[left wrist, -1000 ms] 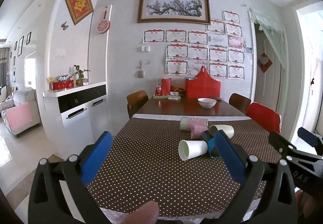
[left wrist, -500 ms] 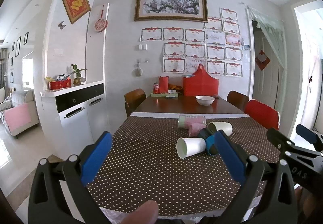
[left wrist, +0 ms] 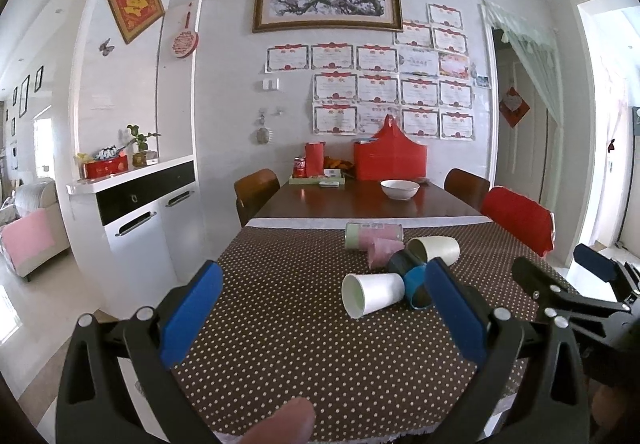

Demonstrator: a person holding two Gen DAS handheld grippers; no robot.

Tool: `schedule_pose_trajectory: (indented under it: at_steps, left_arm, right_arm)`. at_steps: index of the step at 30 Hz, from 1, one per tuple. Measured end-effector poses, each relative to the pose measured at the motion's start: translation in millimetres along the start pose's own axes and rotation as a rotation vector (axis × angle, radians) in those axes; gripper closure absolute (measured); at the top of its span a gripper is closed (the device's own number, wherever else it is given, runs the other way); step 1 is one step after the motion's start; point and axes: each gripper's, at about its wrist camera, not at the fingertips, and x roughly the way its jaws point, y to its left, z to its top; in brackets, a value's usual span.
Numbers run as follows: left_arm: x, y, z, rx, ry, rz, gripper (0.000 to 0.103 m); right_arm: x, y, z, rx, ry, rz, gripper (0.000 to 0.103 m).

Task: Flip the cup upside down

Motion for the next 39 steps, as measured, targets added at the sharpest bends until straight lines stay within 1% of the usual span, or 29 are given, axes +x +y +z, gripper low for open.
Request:
schedule_pose_trajectory:
  at_steps: [4, 18, 25, 29, 34, 39]
  left_arm:
    - [11, -4, 4, 0.005, -0.001, -0.003, 0.004]
    - [33, -16, 20, 0.019, 0.005, -0.012, 0.004]
    - [56, -21, 28, 0.038, 0.036, -0.008, 0.004]
    - [80, -23, 34, 0.049, 0.072, -0.011, 0.004]
    - [125, -28, 43, 0.065, 0.145, -0.026, 0.004]
    - [181, -38, 48, 0.136, 0.217, -0.042, 0.004]
  right_arm:
    - [13, -1, 8, -0.008, 0.002, -0.001, 0.006]
    - [30, -4, 19, -0.001, 0.011, -0.009, 0.006]
    - [54, -10, 27, 0.004, 0.035, -0.005, 0.006]
    - [75, -16, 31, 0.008, 0.058, -0.008, 0.006]
    - [110, -29, 34, 0.017, 0.101, -0.021, 0.006]
    - [146, -46, 32, 0.034, 0.150, -0.038, 0.006]
